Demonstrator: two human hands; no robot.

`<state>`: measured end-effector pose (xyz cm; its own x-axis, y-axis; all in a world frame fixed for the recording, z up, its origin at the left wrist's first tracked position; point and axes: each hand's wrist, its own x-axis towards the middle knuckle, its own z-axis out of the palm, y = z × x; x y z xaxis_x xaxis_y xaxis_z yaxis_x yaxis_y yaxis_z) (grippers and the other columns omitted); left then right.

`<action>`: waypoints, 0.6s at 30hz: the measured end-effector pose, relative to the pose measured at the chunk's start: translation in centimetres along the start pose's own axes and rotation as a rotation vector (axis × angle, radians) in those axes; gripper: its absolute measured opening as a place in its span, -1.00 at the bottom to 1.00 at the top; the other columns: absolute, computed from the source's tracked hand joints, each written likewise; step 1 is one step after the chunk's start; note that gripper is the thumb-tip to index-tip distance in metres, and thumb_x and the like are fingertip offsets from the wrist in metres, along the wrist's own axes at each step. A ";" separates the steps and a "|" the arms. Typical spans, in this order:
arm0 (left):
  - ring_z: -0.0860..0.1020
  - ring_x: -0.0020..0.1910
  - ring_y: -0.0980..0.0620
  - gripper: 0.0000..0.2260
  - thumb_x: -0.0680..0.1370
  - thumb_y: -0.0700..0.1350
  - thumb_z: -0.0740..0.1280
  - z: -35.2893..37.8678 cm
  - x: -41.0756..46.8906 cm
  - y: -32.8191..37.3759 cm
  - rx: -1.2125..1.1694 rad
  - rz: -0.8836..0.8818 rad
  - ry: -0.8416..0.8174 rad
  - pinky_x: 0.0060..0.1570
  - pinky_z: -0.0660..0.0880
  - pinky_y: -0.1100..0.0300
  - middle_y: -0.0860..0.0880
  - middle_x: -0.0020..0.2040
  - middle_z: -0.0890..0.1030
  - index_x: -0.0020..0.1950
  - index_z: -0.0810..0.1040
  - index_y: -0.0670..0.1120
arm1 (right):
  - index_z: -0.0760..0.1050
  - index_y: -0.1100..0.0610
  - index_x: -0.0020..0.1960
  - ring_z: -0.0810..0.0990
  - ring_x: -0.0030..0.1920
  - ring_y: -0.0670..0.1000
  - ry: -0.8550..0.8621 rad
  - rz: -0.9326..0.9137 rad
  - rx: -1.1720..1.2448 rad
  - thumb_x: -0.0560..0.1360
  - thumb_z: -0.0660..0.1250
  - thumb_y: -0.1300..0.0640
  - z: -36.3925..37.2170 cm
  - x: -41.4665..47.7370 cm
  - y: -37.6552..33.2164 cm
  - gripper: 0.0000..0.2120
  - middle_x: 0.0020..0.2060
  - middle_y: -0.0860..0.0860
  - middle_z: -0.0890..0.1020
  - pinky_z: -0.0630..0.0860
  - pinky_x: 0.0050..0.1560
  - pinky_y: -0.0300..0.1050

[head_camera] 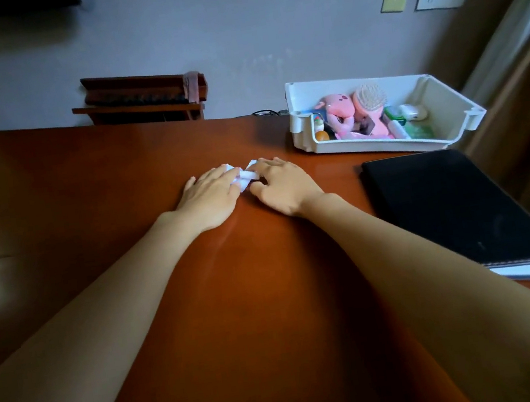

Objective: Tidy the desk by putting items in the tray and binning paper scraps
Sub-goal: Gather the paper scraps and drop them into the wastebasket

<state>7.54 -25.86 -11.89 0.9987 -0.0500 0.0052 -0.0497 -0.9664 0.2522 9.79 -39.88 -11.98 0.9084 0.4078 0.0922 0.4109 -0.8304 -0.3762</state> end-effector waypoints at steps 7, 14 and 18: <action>0.17 0.50 -0.05 -0.60 0.66 -0.07 -0.03 -0.2 -5.2 1.7 0.039 -0.014 0.019 0.46 0.12 0.06 -0.08 0.53 0.19 0.51 0.18 -0.08 | 0.33 0.05 0.41 0.19 0.49 0.12 -0.027 -0.005 0.008 0.58 0.08 0.07 -1.1 -6.0 -0.8 -0.59 0.43 0.04 0.36 0.16 0.44 -0.06; 0.30 0.43 -0.14 -0.62 0.66 -0.09 0.04 0.3 -12.9 4.1 0.090 -0.073 0.071 0.38 0.27 0.07 -0.17 0.46 0.32 0.47 0.28 -0.15 | 0.43 0.07 0.32 0.46 0.27 0.13 0.000 -0.052 0.014 0.51 0.17 0.16 -2.2 -15.2 -2.3 -0.62 0.33 0.03 0.48 0.40 0.20 -0.06; 0.42 0.29 -0.18 -0.67 0.64 -0.14 0.13 0.2 -17.4 5.8 0.149 -0.063 0.129 0.20 0.43 0.02 -0.20 0.32 0.47 0.39 0.38 -0.15 | 0.43 0.10 0.31 0.49 0.20 0.14 0.004 -0.074 0.004 0.49 0.19 0.18 -2.4 -19.6 -2.6 -0.61 0.24 0.08 0.52 0.41 0.15 -0.06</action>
<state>-10.13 -30.68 -10.66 0.9921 0.0347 0.1203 0.0214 -0.9937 0.1098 -8.89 -46.64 -10.65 0.8757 0.4668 0.1234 0.4770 -0.7966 -0.3714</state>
